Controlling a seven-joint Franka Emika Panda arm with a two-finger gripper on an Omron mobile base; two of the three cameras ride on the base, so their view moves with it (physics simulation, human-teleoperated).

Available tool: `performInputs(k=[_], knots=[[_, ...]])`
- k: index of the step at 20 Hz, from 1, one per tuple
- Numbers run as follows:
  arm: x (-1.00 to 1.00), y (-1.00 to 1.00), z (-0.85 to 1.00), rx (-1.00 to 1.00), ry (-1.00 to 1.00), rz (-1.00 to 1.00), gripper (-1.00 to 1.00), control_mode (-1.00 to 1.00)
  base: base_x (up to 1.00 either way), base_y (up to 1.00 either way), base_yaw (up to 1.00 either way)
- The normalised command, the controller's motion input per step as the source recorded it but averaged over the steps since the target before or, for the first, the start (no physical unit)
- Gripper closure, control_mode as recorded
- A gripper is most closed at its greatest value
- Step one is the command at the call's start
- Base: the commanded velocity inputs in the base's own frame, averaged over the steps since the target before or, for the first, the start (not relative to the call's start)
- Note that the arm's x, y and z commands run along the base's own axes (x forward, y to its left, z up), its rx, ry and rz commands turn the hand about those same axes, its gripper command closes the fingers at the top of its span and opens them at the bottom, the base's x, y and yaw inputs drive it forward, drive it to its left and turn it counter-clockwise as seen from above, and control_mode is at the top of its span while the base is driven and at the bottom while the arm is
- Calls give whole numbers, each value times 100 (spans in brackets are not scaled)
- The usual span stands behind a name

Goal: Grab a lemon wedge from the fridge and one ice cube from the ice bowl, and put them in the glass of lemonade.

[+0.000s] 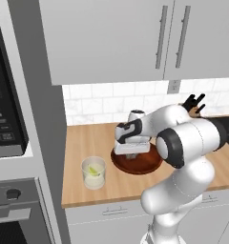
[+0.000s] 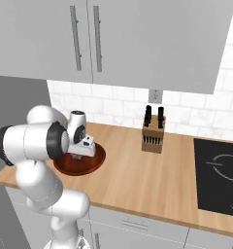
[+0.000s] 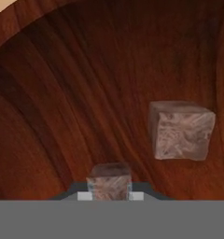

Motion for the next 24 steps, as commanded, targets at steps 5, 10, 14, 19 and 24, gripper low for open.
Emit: performInputs(k=[5, 10, 14, 19, 24], knots=[[-1, 0, -3, 0, 7, 0, 100, -100, 0, 0, 0], [0, 0, 29, 0, -2, 0, 100, -100, 0, 0, 0], [0, 0, 25, 0, -3, 0, 100, -100, 0, 0, 0], [-4, 0, 25, 0, -2, 0, 100, -100, 0, 0, 0], [-48, 0, 30, 6, -5, 2, 100, -100, 0, 0, 0]])
